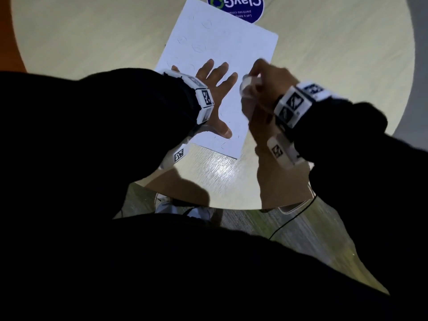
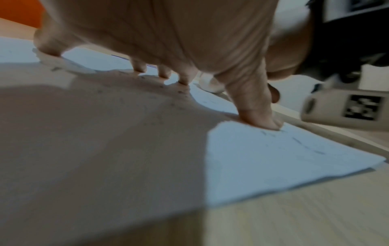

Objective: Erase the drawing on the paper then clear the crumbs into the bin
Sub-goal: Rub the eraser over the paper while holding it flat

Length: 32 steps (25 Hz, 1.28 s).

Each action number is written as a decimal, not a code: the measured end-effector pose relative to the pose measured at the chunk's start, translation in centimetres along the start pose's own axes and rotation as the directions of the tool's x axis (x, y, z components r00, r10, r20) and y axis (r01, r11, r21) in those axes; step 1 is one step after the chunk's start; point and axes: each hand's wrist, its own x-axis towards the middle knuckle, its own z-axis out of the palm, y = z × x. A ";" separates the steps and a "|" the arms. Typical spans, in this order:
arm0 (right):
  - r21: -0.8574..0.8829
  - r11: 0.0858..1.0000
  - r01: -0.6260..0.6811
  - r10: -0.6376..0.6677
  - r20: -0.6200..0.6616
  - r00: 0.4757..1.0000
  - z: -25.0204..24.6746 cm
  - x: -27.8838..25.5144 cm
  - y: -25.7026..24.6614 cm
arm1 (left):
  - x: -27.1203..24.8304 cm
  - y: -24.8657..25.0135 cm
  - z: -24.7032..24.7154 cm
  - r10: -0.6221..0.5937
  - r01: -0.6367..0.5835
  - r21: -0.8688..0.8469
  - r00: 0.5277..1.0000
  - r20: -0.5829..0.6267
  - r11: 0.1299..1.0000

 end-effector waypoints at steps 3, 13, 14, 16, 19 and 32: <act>-0.005 1.000 -0.019 0.019 0.000 1.000 0.2 0.7 0.3 | -0.3 0.2 -0.1 -0.003 0.003 -0.013 1.000 -0.022 1.000; -0.041 0.999 -0.004 0.004 0.000 1.000 0.4 1.9 0.4 | 0.2 -0.5 0.6 0.006 -0.005 0.007 0.999 -0.039 1.000; -0.020 1.000 0.001 0.000 0.043 0.999 0.8 1.1 0.3 | 0.4 -0.5 0.6 -0.001 0.002 0.002 1.000 -0.025 1.000; -0.019 1.000 -0.002 0.004 0.068 0.998 0.8 1.1 0.3 | 0.3 -0.4 0.5 0.003 -0.003 0.001 1.000 -0.022 1.000; -0.048 0.999 0.001 -0.002 -0.026 1.000 -0.3 3.3 0.3 | 0.4 -0.5 0.8 0.021 -0.020 0.017 0.998 -0.060 1.000; -0.046 0.999 0.003 -0.001 0.036 0.999 0.7 2.5 0.3 | 0.9 -1.0 1.4 0.028 -0.026 0.025 0.998 -0.064 0.999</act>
